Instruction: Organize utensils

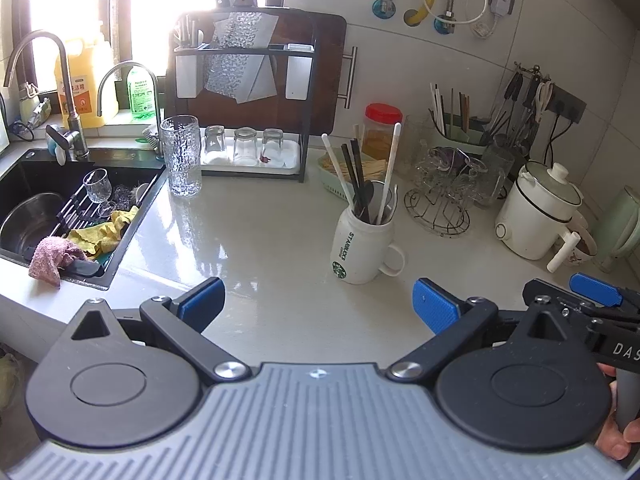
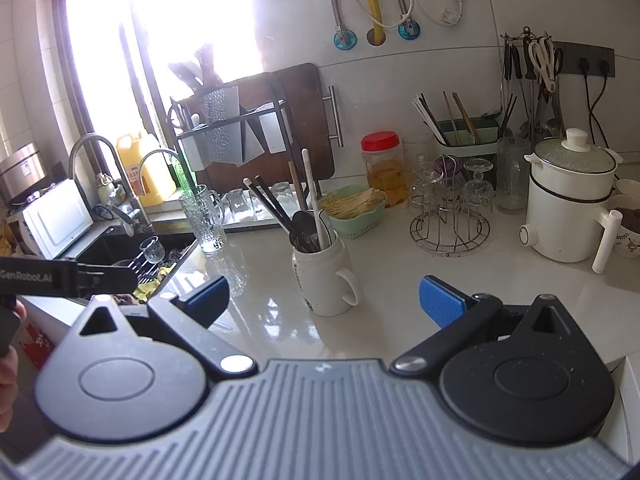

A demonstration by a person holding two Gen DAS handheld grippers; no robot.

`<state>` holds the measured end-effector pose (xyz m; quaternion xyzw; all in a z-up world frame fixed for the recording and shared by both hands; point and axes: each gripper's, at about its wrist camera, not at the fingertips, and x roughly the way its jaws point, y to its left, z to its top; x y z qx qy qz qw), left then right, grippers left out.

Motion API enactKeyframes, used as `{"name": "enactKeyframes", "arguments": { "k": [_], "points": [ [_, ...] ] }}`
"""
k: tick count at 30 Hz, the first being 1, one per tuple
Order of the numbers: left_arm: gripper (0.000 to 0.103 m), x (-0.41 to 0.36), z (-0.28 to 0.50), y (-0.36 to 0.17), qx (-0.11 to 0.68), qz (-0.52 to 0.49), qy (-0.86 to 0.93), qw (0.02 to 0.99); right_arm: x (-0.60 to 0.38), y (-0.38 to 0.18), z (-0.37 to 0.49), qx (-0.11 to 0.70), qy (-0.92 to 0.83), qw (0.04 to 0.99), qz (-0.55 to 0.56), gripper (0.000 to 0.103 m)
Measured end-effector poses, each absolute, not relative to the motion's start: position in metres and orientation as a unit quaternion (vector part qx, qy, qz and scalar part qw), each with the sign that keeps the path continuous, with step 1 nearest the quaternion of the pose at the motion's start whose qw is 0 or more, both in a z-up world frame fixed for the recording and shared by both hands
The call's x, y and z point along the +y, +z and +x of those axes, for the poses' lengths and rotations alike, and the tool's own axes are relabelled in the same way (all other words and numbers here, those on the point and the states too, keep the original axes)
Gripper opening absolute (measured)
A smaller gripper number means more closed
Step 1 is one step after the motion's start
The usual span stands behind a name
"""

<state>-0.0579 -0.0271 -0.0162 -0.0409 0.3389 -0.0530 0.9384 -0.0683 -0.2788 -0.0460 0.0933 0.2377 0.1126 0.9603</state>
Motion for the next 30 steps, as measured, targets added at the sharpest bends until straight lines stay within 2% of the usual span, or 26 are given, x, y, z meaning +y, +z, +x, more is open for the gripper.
{"name": "enactKeyframes", "arguments": {
  "k": [30],
  "points": [
    [0.102,-0.0213,-0.0575,-0.0191,0.344,-0.049,-0.054,0.936,-0.2757,-0.048,-0.0677,0.236,0.113,0.961,0.092,0.103]
  ]
}}
